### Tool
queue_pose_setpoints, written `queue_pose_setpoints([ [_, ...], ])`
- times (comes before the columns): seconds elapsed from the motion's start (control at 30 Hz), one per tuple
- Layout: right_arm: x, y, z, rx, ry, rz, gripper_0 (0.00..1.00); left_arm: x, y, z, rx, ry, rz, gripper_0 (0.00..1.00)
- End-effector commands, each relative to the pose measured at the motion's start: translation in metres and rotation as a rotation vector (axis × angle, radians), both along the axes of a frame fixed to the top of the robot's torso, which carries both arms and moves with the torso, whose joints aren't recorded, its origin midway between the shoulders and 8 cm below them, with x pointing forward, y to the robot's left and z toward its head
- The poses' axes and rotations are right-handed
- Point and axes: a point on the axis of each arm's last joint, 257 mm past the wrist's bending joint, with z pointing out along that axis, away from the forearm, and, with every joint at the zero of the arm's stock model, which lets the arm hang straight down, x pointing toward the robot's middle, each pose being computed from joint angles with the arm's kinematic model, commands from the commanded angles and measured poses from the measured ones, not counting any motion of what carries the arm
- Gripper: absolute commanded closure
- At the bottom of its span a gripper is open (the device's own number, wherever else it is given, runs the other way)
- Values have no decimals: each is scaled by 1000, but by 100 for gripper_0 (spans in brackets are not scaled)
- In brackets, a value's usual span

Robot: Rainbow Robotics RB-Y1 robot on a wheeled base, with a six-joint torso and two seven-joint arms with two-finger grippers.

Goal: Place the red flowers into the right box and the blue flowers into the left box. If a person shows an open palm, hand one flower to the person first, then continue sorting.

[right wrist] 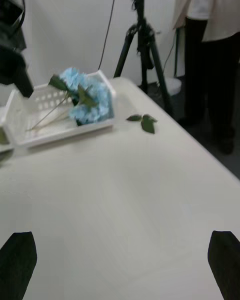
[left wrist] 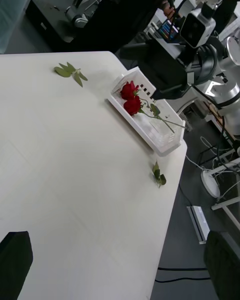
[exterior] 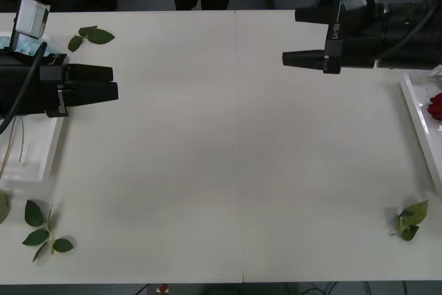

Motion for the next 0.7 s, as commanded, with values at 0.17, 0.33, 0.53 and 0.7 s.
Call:
queue_pose_setpoints([
  [0.17, -16, -49, -15, -136, 73, 36, 0, -2, -5, 16, 6, -18, -9, 0],
  [0.33, -30, -86, -25, -262, 110, 43, 0, -2, -5, 16, 5, -8, -6, 0],
  [0.53, -34, -122, -24, -351, 128, 15, 0, -2, -5, 17, 2, -3, -4, 0],
  [0.7, -35, -139, -27, -338, 176, 0, 0, -2, -5, 17, 0, 1, -2, 0],
])
